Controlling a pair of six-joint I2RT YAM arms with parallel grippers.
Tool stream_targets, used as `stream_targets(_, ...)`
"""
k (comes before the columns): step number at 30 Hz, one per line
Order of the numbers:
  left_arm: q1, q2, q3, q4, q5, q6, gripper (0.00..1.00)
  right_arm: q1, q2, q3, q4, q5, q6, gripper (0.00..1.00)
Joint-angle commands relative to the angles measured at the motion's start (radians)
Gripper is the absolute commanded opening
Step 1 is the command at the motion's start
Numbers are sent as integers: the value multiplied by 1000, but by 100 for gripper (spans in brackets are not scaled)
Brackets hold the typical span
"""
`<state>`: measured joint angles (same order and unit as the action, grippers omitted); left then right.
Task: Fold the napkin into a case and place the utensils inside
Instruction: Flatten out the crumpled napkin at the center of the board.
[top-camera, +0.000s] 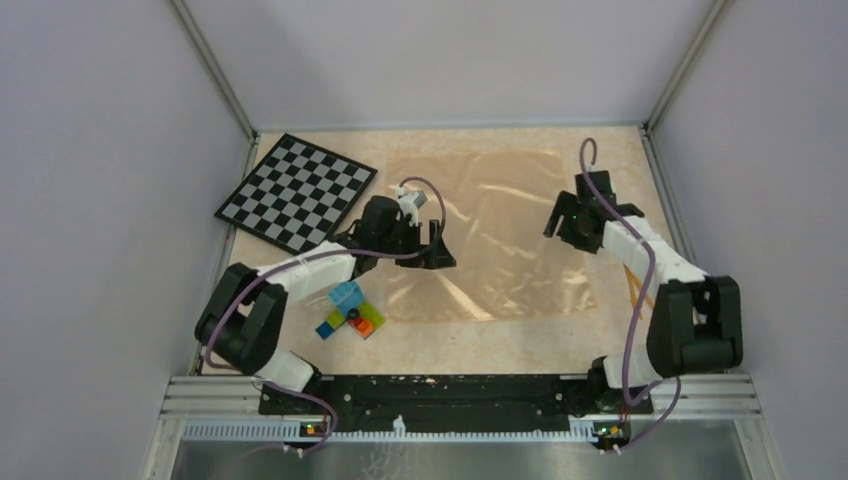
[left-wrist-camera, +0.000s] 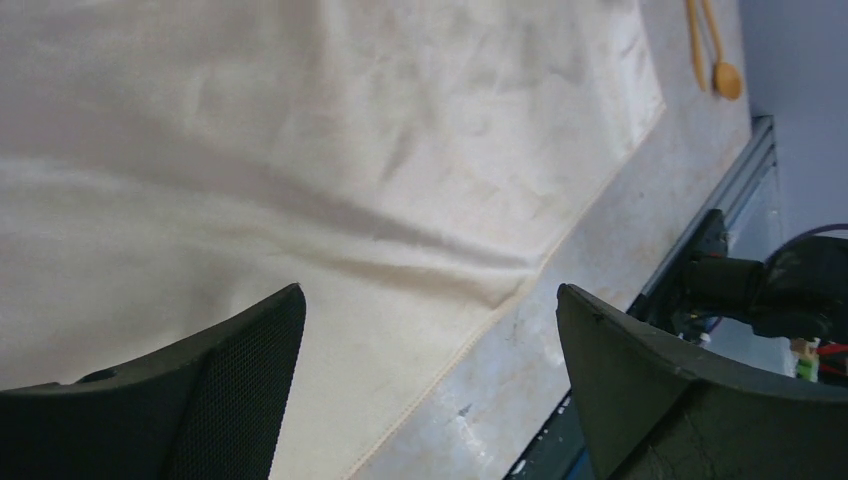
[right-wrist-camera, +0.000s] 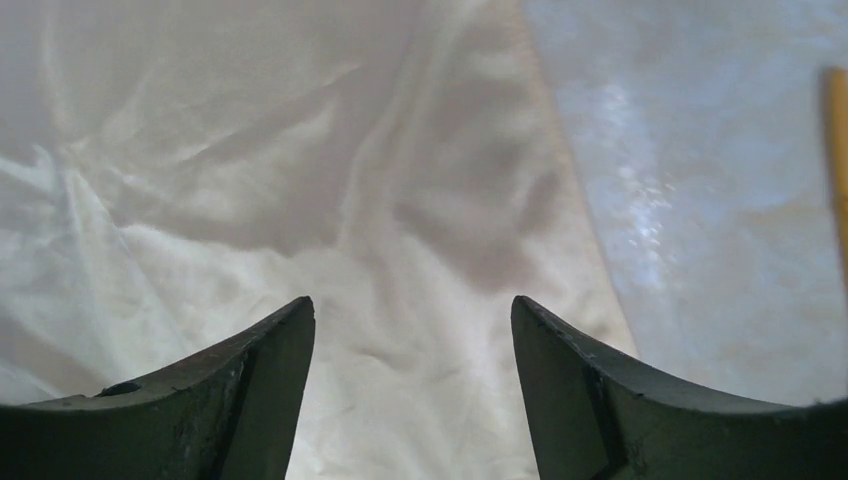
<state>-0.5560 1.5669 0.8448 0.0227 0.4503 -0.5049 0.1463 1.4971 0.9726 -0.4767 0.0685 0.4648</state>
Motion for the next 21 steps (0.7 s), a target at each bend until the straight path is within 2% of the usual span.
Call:
stream_targets(1,3,-158,-38,-18,82,-26,99,-115,-226,-102,-215,118,201,72)
stream_targets(4,3,-250,-89,-18,92,-52,99,-191,-329,-180,-291,105,241,70)
stream_targets(7,3,-328,-120,-18,96,-66,99,-209,-376,-212,-329,172,234,63)
stream_targets(11,2,-388,-122,-57,115,-62,99,-238,-319,-202,-355,152,209,51)
stream_targets(16,2,-421,-114,-87,119,-40,99,-240,-223,-213,-372,114,223,49)
stream_targets(21,2,-438,-114,-98,105,-16,99,-240,-220,-234,-366,132,233,50)
